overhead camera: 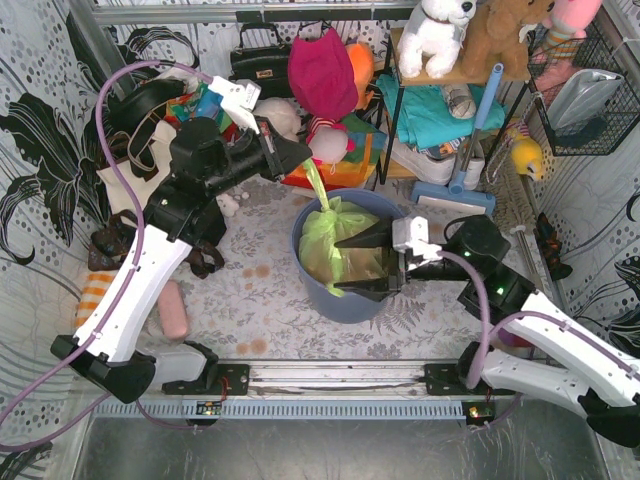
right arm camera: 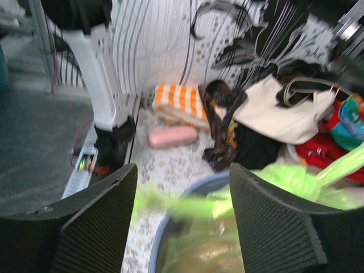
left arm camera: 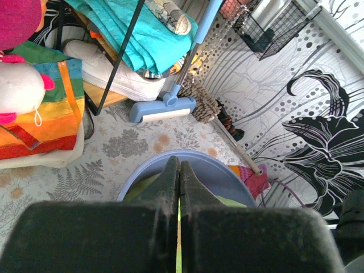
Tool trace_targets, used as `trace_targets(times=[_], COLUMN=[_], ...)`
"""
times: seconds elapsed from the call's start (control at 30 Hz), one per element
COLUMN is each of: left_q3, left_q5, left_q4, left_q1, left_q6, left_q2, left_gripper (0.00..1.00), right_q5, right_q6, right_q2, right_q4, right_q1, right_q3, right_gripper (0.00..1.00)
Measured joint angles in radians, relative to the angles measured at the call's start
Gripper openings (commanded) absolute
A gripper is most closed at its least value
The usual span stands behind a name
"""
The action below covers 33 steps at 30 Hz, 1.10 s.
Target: Tie the trash bag
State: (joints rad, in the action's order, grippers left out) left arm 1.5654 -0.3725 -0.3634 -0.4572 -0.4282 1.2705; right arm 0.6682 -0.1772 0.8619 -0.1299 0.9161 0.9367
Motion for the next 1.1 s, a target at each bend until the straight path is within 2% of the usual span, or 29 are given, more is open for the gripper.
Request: trace_targets(times=[0.1,0.23,0.4,0.6,0.7,0.87,0.97,1.0,1.03,1.1], left_q3=[0.0,0.0,0.0,-0.006,-0.008,-0.015,-0.019,-0.021,-0.024,-0.033], left_q5=[-0.024,-0.055,-0.092,-0.128,-0.138,-0.145,-0.145,-0.145,-0.145,-0.144], left_q4=[0.021,0.043,0.061,0.088,0.095,0.106,0.11,0.111,0.112,0.121], left_q1=[0.0,0.0,0.0,0.0,0.0,0.0,0.0,0.0,0.0,0.0], left_q6=[-0.006,-0.017,-0.032,-0.045,-0.049,-0.052,-0.054,-0.054,-0.054,-0.056], left_q2=[-0.002,-0.004,-0.007,-0.017,-0.028,-0.04,-0.04,-0.04,-0.04,-0.043], left_gripper=[0.0,0.0,0.0,0.0,0.0,0.0,0.0,0.05,0.16,0.44], right_q5=[-0.026,-0.171,-0.436,-0.589,-0.626,-0.669,-0.685,-0.692,-0.695,-0.7], right_q6=[0.079,0.23,0.388,0.462,0.477,0.483,0.469,0.468,0.465,0.457], right_q2=[-0.005,0.041,0.157,0.271,0.313,0.327,0.326,0.326,0.326,0.326], right_q4=[-0.042,-0.045,0.066,0.175,0.199,0.196,0.161,0.155,0.152,0.147], right_q1=[0.0,0.003,0.004,0.004,0.004,0.004,0.004,0.004,0.004,0.004], right_q3=[0.053,0.179,0.348,0.361,0.361,0.36,0.351,0.348,0.345,0.343], right_gripper=[0.7,0.68,0.63,0.61,0.55,0.34,0.26,0.22,0.17,0.0])
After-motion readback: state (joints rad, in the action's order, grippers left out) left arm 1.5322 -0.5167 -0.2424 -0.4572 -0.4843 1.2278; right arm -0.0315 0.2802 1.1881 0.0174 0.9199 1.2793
